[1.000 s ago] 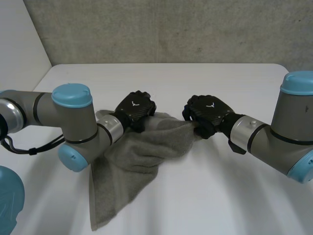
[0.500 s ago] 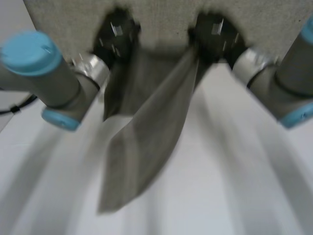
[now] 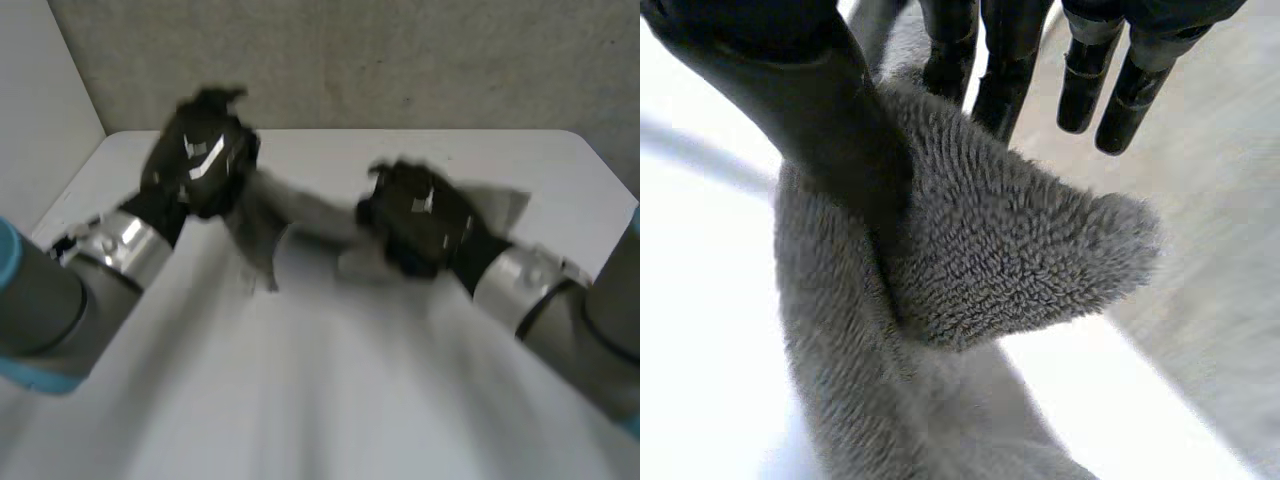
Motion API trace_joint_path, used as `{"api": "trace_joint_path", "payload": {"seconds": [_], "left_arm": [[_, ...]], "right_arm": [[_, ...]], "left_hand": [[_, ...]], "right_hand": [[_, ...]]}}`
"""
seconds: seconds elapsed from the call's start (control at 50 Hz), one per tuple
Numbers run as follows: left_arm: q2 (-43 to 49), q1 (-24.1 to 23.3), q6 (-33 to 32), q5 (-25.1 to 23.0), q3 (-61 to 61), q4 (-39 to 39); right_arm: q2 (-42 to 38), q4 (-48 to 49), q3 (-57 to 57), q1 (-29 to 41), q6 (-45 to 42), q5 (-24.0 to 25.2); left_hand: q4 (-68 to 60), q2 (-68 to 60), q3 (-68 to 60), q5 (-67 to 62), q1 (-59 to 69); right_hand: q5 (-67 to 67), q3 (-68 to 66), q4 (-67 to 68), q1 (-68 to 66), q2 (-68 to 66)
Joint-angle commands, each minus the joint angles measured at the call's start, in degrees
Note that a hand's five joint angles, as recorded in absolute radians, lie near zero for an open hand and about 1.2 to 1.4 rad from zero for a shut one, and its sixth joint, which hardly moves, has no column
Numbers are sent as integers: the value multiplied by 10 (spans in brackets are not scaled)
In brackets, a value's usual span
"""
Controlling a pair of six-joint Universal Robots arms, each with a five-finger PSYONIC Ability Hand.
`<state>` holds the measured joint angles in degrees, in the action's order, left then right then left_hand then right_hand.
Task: Fold the towel.
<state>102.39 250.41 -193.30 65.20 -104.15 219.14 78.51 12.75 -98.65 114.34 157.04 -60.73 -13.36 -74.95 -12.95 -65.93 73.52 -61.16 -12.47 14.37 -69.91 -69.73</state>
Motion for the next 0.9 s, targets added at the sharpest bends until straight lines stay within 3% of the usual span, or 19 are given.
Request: {"api": "trace_joint_path", "payload": {"seconds": [0.02,0.04,0.06,0.1,0.16,0.42,0.64,0.8,0.9], "left_arm": [[48,7,-65,-18,-64,-48],[55,8,-98,-18,-62,-76],[55,8,-98,-18,-62,-76],[61,10,-154,-18,-52,-128],[61,10,-198,-14,-34,-173],[1,8,-210,-10,-11,-221],[0,7,-213,-16,-20,-248],[0,15,-217,-14,-42,-253],[-3,23,-217,-12,-61,-253]], "right_arm": [[-32,-135,-44,9,-82,34],[-49,-169,-34,4,-99,33],[-57,-198,-20,0,-116,35],[-57,-199,-20,0,-116,35],[-56,-220,14,-5,-118,32],[-16,-220,75,-94,-32,9],[-18,-217,58,-91,-37,18],[-56,-217,92,-63,-122,18],[-112,-250,148,2,-200,6]], "left_hand": [[34,-50,29,-41,65],[34,29,29,39,-15],[34,30,29,40,-16],[34,246,29,256,-232],[34,324,29,334,-310],[34,413,29,423,-399],[34,455,29,465,-441],[34,523,29,533,-509],[34,523,29,533,-509]], "right_hand": [[350,25,-44,338,336],[425,25,-44,412,411],[519,25,-44,506,505],[520,25,-44,507,506],[560,25,-44,548,546],[612,25,-44,599,597],[612,25,-44,599,597],[612,25,-44,599,597],[612,25,-44,599,597]]}}
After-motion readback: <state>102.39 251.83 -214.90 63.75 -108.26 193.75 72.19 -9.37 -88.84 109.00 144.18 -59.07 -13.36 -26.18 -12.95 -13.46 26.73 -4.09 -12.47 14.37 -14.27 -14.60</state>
